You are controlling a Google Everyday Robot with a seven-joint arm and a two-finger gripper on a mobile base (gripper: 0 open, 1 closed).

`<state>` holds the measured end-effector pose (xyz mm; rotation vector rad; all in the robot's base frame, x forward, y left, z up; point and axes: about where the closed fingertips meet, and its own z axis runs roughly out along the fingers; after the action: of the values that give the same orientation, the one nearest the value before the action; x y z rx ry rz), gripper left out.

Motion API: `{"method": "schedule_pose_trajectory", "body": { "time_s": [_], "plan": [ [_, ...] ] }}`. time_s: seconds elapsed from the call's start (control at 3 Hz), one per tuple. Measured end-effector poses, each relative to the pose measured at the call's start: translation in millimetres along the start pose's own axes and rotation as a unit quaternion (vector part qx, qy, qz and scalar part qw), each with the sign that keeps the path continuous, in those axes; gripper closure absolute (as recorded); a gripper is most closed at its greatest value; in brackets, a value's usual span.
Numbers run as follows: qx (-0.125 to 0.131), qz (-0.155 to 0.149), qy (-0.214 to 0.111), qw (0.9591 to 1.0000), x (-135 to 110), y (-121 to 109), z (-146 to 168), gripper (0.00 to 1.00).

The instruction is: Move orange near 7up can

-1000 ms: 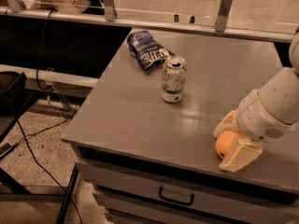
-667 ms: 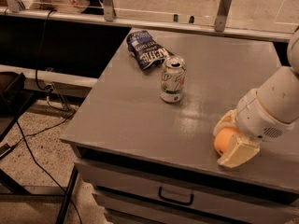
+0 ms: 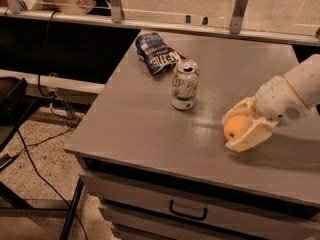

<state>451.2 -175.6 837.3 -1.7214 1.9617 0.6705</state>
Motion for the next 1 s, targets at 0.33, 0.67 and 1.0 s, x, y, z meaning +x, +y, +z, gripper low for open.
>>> {"method": "schedule_pose_trajectory", "body": {
  "time_s": [0.33, 0.67, 1.0],
  "plan": [
    [-0.013, 0.011, -0.100, 0.9948, -20.5, -39.3, -10.0, 1.00],
    [-0.010, 0.009, -0.126, 0.9919, -30.1, -50.7, -15.0, 1.00],
    [-0.010, 0.009, -0.126, 0.9919, -30.0, -50.7, -14.5, 1.00]
  ]
}}
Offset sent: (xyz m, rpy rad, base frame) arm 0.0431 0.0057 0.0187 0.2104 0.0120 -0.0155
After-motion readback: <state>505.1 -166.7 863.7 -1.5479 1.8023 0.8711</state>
